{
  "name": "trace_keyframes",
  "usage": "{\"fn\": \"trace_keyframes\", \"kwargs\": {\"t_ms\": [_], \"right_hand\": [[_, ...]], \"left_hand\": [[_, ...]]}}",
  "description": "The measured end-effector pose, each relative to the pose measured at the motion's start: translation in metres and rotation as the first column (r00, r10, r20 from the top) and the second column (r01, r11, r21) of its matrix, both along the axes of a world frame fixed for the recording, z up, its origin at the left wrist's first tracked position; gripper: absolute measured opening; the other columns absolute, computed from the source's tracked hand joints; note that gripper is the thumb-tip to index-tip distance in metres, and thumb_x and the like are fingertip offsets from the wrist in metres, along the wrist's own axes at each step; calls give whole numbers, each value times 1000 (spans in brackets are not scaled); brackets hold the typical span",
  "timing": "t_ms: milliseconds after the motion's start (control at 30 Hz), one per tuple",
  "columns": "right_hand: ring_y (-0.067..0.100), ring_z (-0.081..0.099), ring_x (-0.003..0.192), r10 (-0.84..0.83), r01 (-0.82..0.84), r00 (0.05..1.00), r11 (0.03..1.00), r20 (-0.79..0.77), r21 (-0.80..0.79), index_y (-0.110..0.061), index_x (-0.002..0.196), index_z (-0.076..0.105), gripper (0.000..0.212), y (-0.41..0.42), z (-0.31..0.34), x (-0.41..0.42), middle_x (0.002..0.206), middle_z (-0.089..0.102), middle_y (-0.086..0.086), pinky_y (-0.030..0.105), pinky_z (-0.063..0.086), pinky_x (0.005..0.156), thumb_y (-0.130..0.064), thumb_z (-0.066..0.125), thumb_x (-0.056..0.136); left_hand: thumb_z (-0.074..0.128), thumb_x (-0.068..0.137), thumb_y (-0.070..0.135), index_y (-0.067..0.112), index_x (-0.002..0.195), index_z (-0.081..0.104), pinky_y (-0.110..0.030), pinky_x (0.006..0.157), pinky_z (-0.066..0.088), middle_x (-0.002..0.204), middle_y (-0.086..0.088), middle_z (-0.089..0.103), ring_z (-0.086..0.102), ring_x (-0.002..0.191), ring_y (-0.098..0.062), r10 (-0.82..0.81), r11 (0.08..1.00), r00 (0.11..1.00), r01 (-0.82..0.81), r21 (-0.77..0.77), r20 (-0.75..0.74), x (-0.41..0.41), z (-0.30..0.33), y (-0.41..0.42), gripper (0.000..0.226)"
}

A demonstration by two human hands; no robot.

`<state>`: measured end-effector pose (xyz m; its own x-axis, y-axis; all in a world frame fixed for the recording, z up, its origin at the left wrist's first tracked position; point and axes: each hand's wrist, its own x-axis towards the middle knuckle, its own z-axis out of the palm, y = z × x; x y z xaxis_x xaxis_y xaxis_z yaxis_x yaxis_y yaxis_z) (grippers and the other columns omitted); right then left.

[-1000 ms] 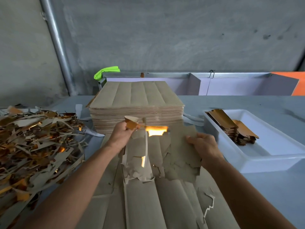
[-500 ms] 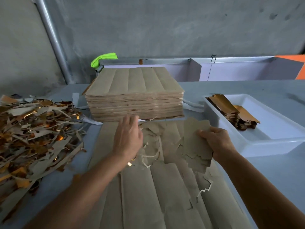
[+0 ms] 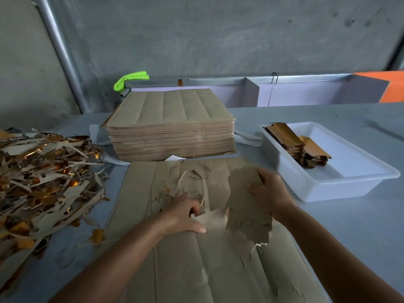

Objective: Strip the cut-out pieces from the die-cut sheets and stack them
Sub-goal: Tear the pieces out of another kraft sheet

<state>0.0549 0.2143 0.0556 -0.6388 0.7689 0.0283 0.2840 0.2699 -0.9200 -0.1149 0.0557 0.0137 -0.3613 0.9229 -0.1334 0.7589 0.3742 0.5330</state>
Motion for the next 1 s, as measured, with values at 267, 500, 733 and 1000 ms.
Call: {"fn": "trace_keyframes", "kwargs": {"t_ms": [267, 500, 733, 1000], "right_hand": [[26, 57, 100, 103, -142, 989, 857, 106, 495, -18, 128, 57, 38, -8, 22, 2, 119, 58, 12, 36, 50, 87, -3, 44, 97], [8, 62, 78, 325, -327, 945, 921, 42, 214, -17, 96, 69, 40, -47, 31, -19, 86, 68, -1, 28, 53, 71, -52, 51, 89], [20, 65, 87, -70, 78, 992, 995, -105, 66, -12, 100, 68, 17, -44, 17, -28, 98, 68, 5, 39, 57, 79, -24, 62, 90], [22, 66, 83, -302, 283, 914, 953, -271, -109, -23, 79, 63, 10, -28, 14, -23, 87, 68, 1, 42, 58, 76, -21, 61, 89]], "left_hand": [[77, 70, 14, 0, 98, 63, -17, 85, 44, 90, 7, 62, 55, 88, -7, -38, 939, 839, -156, 307, 542, -23, 39, -23, 34], [67, 80, -5, 9, 85, 59, -15, 66, 44, 75, 6, 58, 53, 71, -6, -78, 840, 844, -232, 490, 531, -15, 54, -4, 17], [89, 56, 32, 27, 101, 54, -22, 76, 47, 86, 10, 62, 58, 81, -8, 46, 968, 947, -121, 222, 318, -4, 39, -6, 57], [79, 74, 8, 16, 76, 72, -23, 69, 49, 71, 8, 66, 57, 66, 0, -84, 990, 969, 54, 130, 232, -7, 42, -12, 10]]}}
